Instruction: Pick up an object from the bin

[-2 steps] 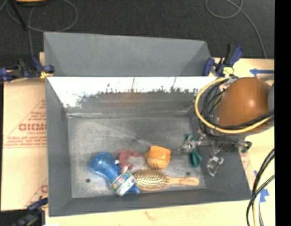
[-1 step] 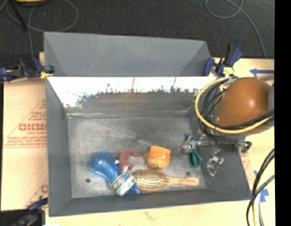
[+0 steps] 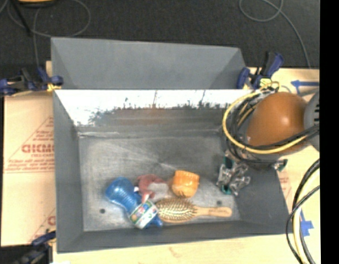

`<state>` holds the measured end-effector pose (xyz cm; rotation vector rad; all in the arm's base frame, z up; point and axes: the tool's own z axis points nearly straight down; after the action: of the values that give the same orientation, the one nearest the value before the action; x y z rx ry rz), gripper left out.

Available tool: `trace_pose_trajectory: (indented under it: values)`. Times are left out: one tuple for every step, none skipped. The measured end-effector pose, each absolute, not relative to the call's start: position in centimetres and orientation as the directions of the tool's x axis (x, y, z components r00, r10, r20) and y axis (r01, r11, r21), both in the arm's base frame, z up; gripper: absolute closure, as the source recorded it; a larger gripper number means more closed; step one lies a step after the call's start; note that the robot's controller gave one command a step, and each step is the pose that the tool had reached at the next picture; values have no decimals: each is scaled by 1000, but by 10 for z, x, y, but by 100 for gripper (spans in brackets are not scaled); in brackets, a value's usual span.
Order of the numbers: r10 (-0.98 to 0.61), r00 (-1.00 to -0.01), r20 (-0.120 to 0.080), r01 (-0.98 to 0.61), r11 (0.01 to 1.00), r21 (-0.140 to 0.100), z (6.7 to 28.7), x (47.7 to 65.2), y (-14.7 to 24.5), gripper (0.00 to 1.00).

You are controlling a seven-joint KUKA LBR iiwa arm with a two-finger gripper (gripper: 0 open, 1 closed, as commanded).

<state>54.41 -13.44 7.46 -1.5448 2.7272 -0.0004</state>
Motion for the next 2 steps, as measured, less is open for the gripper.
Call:
trace_pose_trajectory:
  values:
    - [-858,-514,-6,-858,514,-4,75,544,-134,100]
    - [-893,-449,-1,-893,449,-3,84,547,-132,100]
